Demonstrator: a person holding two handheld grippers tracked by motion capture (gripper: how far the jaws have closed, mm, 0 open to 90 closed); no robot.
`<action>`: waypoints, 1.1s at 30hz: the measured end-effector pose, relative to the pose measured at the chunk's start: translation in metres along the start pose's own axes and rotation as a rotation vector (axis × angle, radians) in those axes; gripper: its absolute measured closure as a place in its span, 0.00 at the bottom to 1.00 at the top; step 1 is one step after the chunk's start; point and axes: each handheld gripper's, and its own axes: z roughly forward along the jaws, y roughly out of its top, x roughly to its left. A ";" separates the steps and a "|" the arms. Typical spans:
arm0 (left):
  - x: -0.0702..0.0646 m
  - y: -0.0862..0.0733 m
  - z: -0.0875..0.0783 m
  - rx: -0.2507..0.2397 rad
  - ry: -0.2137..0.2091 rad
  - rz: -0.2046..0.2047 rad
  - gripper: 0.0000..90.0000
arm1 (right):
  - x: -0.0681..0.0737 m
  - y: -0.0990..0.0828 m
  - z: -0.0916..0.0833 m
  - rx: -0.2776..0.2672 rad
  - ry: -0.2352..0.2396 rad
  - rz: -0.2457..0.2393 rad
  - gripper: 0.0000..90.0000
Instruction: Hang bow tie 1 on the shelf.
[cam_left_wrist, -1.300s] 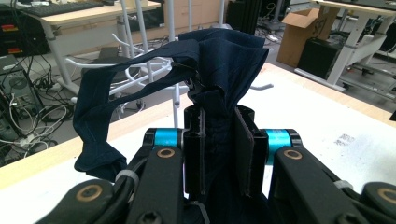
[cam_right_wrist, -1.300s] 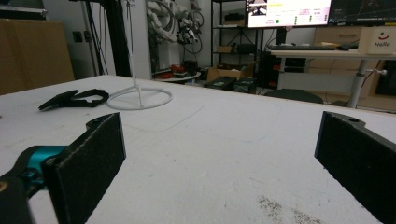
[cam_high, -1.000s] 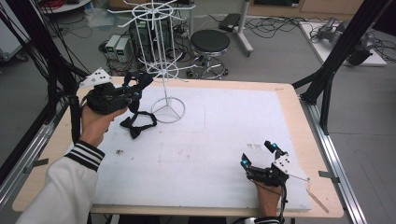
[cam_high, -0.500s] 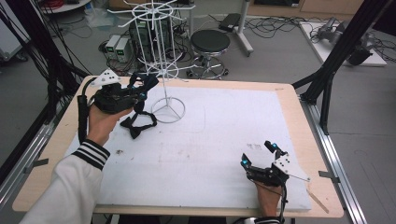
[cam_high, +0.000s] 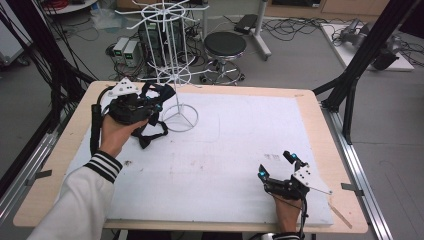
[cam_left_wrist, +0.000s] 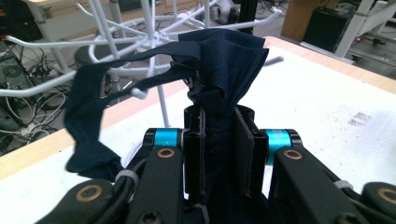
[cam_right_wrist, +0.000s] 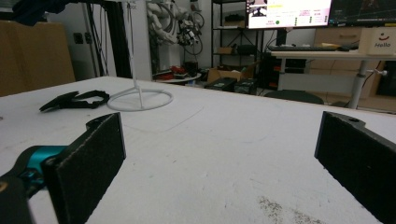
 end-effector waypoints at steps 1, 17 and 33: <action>0.000 -0.001 0.001 0.002 0.001 0.005 0.83 | 0.000 0.000 0.000 0.000 0.000 0.001 0.01; -0.001 -0.019 0.011 0.042 -0.003 -0.006 0.83 | 0.000 0.000 0.000 0.000 0.000 -0.001 0.01; 0.001 -0.032 0.013 0.045 -0.024 -0.018 0.82 | 0.000 0.000 0.001 0.001 0.000 -0.007 0.01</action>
